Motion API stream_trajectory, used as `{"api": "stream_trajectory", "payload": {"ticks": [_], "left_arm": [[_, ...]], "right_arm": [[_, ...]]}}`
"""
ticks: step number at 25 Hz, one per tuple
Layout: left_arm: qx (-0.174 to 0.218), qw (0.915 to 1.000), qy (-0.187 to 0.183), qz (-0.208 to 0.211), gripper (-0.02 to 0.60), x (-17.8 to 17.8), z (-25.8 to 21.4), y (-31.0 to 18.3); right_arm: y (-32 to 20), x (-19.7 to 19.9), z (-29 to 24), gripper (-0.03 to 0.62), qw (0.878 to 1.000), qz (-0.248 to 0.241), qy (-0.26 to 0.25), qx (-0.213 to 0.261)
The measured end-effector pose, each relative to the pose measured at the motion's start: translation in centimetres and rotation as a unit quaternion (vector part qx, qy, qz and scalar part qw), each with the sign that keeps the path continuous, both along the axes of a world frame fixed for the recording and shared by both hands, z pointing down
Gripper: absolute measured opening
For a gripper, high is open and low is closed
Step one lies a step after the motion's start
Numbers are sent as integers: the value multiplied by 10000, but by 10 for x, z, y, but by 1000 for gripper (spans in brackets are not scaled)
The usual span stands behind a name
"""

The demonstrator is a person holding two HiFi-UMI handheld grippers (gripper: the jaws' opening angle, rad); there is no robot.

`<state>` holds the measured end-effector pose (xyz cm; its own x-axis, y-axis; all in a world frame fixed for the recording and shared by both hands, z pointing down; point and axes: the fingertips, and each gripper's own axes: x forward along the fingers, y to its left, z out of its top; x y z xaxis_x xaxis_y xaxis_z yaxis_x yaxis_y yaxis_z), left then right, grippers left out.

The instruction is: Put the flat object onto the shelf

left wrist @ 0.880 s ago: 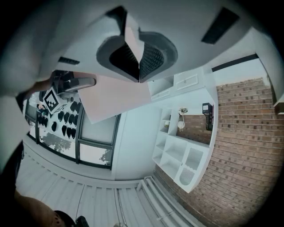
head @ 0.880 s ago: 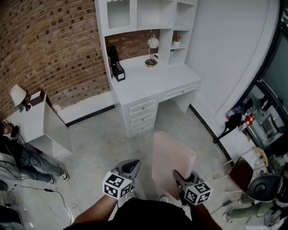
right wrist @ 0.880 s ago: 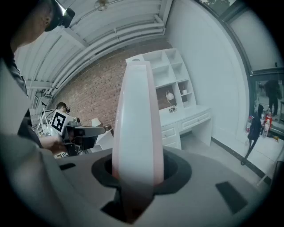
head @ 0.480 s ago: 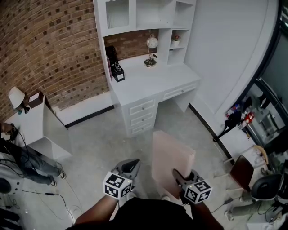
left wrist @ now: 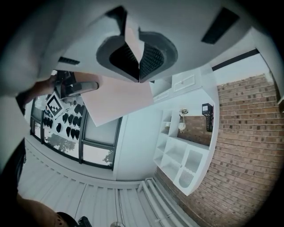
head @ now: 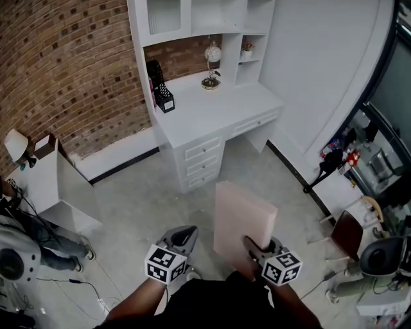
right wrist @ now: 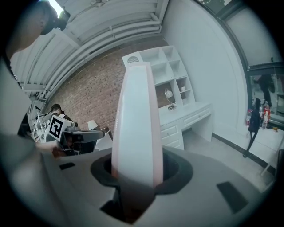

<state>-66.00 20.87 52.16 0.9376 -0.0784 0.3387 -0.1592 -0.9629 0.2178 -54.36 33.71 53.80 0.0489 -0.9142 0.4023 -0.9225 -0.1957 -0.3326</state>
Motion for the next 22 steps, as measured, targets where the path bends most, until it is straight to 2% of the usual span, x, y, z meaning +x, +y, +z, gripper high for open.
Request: {"api": "stream_trajectory", "payload": {"ticks": [4, 9, 13, 19, 22], "left_arm": [[-103, 9999, -45, 115, 6, 5, 9, -4], [-127, 9994, -58, 310, 5, 37, 12, -5], [-109, 9993, -98, 341, 6, 80, 14, -10], [-72, 9995, -140, 273, 6, 156, 7, -23], [-148, 9998, -42, 131, 5, 203, -1, -32]], "right_arm": [[1, 1, 4, 170, 9998, 149, -159, -47], [-1, 30, 5, 169, 9996, 276, -47, -36], [-10, 73, 4, 169, 9995, 313, 52, 10], [-32, 149, 11, 169, 9991, 248, -331, 113], [-42, 199, 1, 169, 9994, 152, -176, 246]]}}
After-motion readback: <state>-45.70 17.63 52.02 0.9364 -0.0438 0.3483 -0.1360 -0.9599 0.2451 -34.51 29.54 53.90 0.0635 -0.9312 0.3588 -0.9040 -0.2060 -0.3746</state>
